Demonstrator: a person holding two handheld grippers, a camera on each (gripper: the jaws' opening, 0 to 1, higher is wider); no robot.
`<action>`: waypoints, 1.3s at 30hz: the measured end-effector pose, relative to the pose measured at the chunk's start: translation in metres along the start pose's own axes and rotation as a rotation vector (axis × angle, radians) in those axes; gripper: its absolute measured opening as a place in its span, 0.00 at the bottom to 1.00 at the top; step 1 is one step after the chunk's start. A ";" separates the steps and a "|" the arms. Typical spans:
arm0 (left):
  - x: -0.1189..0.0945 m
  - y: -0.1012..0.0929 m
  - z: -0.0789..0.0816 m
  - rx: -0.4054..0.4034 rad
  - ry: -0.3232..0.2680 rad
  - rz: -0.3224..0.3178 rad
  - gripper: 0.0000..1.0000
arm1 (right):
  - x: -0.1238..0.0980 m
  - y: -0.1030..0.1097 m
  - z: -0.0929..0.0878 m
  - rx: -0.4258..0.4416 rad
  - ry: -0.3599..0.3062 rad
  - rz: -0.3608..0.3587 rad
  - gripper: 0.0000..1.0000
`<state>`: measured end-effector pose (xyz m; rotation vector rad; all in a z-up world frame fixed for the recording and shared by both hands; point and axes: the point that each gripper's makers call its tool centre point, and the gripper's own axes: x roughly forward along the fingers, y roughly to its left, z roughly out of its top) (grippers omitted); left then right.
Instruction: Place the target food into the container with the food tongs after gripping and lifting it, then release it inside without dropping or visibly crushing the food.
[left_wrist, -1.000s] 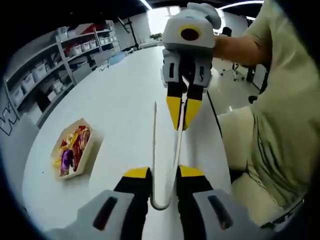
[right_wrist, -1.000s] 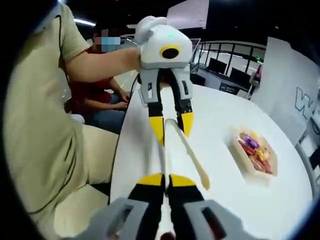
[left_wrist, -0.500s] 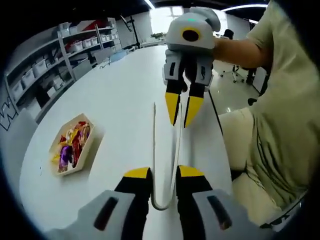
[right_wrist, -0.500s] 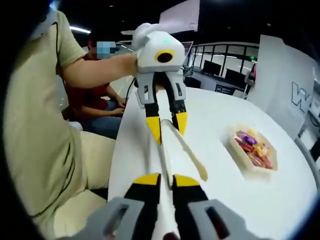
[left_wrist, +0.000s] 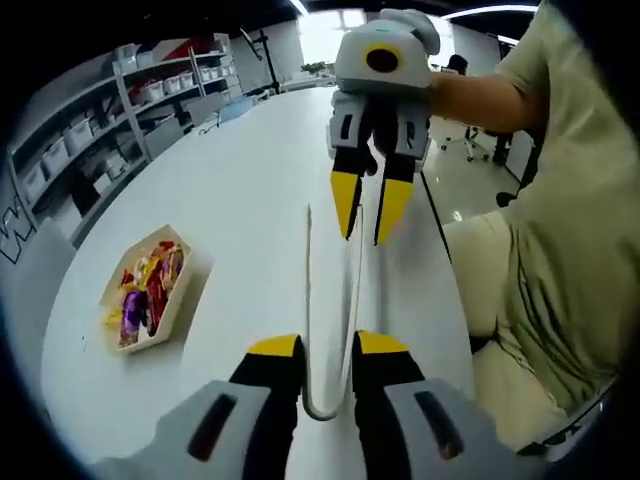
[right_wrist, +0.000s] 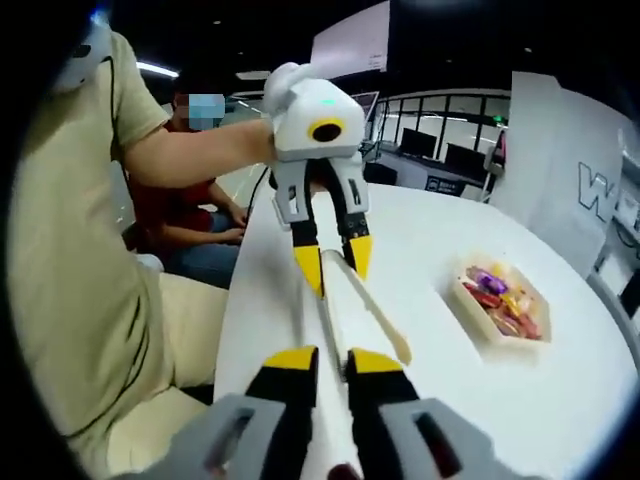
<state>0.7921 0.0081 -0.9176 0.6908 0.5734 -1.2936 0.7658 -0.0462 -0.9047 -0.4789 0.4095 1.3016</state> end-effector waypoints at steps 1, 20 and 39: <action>0.000 0.000 0.000 0.001 0.001 0.000 0.17 | 0.000 0.000 0.000 -0.004 0.001 0.000 0.04; 0.007 0.003 -0.002 0.012 0.031 -0.007 0.18 | 0.007 -0.004 0.000 -0.026 -0.024 0.023 0.00; 0.023 0.024 -0.007 -0.011 0.031 -0.020 0.18 | 0.015 -0.026 -0.012 0.019 -0.012 0.038 0.00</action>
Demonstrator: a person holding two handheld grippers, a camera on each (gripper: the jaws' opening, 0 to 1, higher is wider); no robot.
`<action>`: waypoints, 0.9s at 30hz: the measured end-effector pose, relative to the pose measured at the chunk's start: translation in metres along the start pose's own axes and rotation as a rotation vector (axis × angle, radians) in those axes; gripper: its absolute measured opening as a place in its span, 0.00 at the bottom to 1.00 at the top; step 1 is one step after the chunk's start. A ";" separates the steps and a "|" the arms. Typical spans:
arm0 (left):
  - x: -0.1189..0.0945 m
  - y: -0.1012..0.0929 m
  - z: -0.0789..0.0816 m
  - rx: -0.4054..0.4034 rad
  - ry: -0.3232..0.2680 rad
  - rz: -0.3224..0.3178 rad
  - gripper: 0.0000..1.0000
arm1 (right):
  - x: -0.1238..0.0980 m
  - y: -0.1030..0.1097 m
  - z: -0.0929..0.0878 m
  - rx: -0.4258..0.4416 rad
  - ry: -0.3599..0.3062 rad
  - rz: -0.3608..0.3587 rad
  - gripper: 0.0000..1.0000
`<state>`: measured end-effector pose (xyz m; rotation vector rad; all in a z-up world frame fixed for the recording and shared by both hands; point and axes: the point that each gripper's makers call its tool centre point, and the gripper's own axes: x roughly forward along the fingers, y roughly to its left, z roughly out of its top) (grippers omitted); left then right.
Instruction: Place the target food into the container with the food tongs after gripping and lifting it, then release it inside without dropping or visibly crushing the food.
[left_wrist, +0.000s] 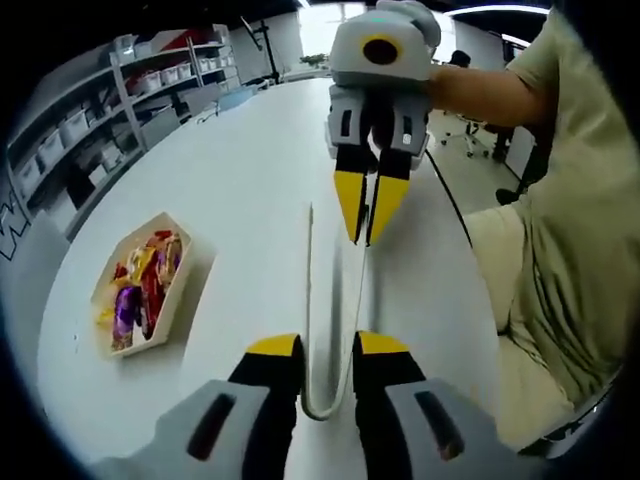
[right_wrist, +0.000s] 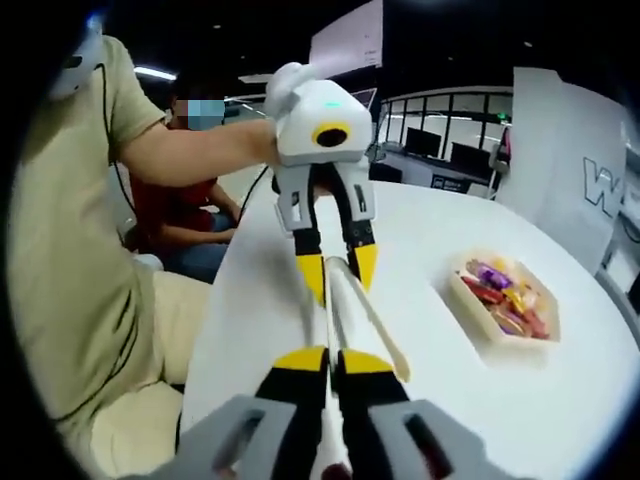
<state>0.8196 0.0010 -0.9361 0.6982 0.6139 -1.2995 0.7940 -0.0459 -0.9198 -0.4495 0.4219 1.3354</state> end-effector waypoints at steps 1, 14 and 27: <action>0.001 0.001 0.000 0.001 0.001 -0.001 0.18 | 0.000 0.000 0.000 0.001 0.000 0.000 0.00; 0.013 0.010 -0.004 -0.016 0.016 -0.013 0.18 | 0.004 -0.012 -0.010 0.025 0.010 0.000 0.00; 0.024 0.015 -0.006 -0.014 0.033 -0.003 0.19 | 0.007 -0.018 -0.022 0.056 0.017 0.010 0.00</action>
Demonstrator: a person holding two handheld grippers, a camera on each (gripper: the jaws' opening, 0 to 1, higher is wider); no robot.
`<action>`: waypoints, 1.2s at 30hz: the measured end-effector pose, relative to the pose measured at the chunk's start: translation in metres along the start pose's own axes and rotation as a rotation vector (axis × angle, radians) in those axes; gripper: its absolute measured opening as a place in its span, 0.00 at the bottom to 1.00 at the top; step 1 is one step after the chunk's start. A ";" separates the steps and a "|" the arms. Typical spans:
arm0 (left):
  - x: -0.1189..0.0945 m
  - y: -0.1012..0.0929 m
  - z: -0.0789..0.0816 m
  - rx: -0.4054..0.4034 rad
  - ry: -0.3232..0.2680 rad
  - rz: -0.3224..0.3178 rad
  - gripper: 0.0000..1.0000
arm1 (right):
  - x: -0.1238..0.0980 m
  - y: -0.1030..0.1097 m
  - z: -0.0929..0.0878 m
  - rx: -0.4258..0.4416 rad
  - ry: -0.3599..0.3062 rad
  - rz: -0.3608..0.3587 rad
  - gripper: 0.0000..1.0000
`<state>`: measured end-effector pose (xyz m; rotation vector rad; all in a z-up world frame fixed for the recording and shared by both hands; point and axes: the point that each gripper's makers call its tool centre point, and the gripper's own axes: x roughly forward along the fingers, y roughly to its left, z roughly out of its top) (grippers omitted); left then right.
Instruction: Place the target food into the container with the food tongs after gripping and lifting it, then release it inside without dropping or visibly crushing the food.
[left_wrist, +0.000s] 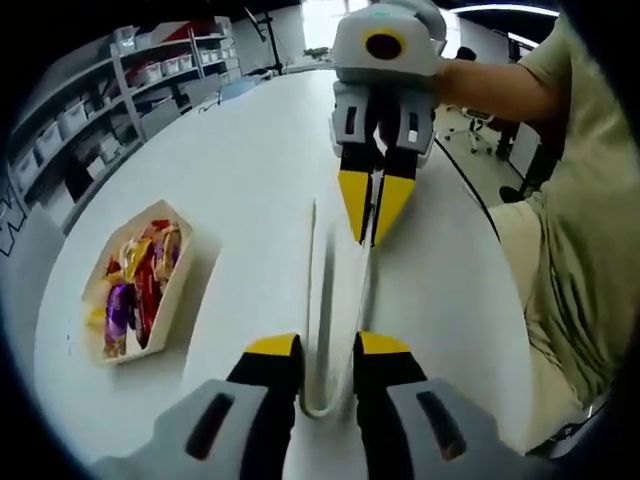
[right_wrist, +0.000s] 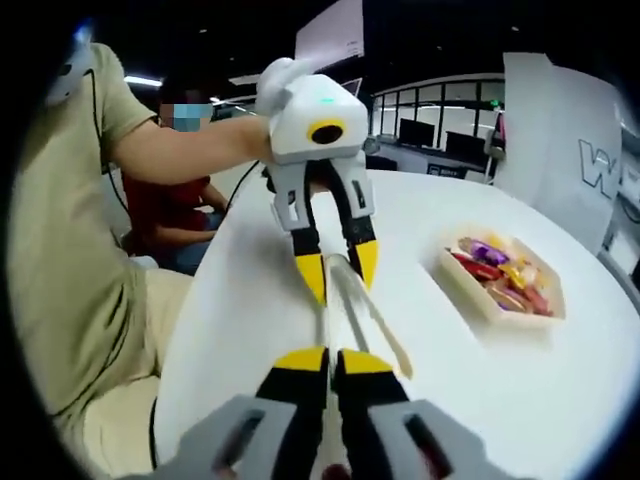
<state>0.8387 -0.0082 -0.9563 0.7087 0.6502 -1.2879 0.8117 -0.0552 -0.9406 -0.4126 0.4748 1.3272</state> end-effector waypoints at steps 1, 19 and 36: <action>0.001 0.000 0.000 0.000 0.000 0.001 0.19 | 0.000 0.000 0.000 0.000 0.000 0.001 0.00; -0.001 0.005 -0.007 -0.024 -0.008 0.044 0.19 | 0.006 -0.005 -0.009 0.024 0.006 0.011 0.00; -0.005 0.011 -0.011 -0.034 -0.019 0.074 0.18 | 0.011 -0.013 -0.011 0.051 -0.003 0.006 0.00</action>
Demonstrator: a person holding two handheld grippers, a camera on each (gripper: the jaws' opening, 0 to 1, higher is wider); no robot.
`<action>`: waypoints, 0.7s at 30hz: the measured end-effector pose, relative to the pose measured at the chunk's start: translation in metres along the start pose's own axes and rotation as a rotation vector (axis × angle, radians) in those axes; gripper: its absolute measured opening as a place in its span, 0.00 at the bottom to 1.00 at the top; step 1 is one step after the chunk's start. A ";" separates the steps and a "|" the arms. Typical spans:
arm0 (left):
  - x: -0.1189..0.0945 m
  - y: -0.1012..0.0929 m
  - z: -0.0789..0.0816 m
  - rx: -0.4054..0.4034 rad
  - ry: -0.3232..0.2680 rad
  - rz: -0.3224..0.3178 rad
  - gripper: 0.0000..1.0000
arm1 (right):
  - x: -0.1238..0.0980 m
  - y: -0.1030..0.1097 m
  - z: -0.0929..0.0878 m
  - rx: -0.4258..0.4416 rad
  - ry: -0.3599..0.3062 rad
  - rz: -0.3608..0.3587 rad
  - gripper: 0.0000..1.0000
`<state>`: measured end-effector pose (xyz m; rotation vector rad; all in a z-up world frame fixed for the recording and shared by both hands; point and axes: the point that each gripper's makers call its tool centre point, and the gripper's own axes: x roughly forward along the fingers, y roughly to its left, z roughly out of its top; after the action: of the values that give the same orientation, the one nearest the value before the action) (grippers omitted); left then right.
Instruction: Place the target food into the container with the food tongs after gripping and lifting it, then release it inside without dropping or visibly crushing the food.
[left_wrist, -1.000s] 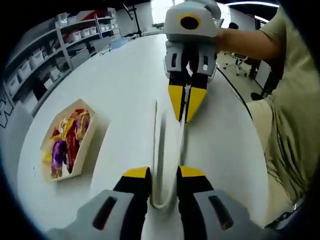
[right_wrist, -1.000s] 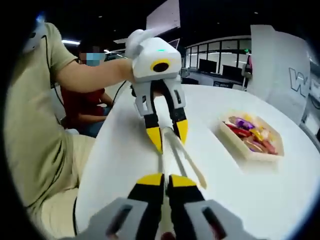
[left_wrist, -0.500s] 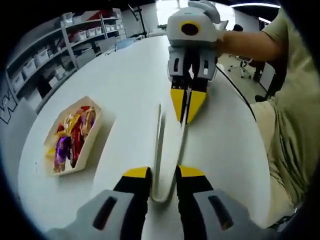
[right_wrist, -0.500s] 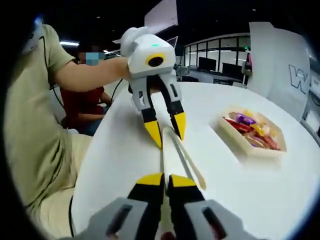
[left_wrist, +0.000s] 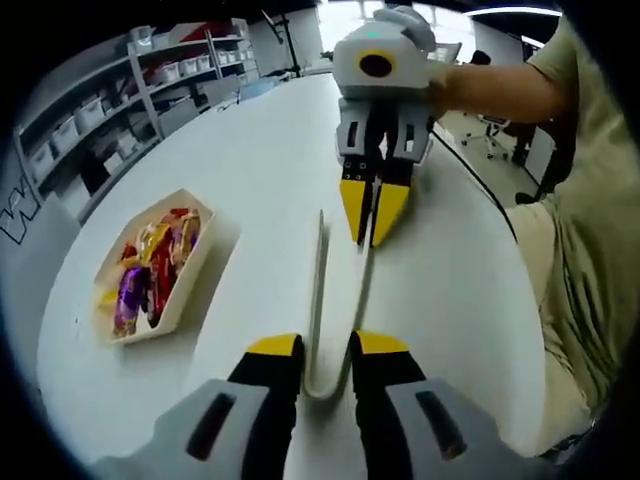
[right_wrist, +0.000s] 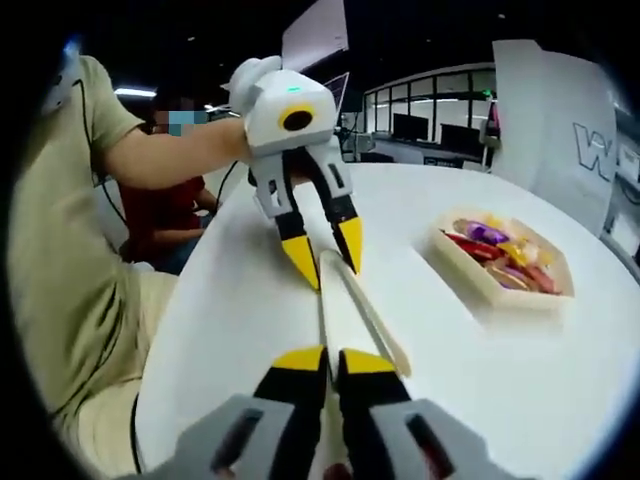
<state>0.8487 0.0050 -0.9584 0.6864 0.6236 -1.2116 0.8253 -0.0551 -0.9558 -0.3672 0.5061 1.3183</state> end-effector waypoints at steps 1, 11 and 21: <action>0.000 0.001 0.000 -0.001 0.000 0.001 0.18 | 0.000 0.000 0.000 0.002 -0.001 0.000 0.00; 0.000 0.002 0.000 -0.013 -0.010 0.002 0.19 | 0.001 -0.001 -0.002 0.035 -0.011 0.002 0.00; 0.000 0.002 0.000 -0.011 -0.020 0.012 0.19 | 0.002 -0.001 -0.003 0.078 -0.021 -0.006 0.05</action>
<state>0.8507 0.0054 -0.9584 0.6673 0.6085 -1.2014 0.8258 -0.0553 -0.9599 -0.2901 0.5372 1.2910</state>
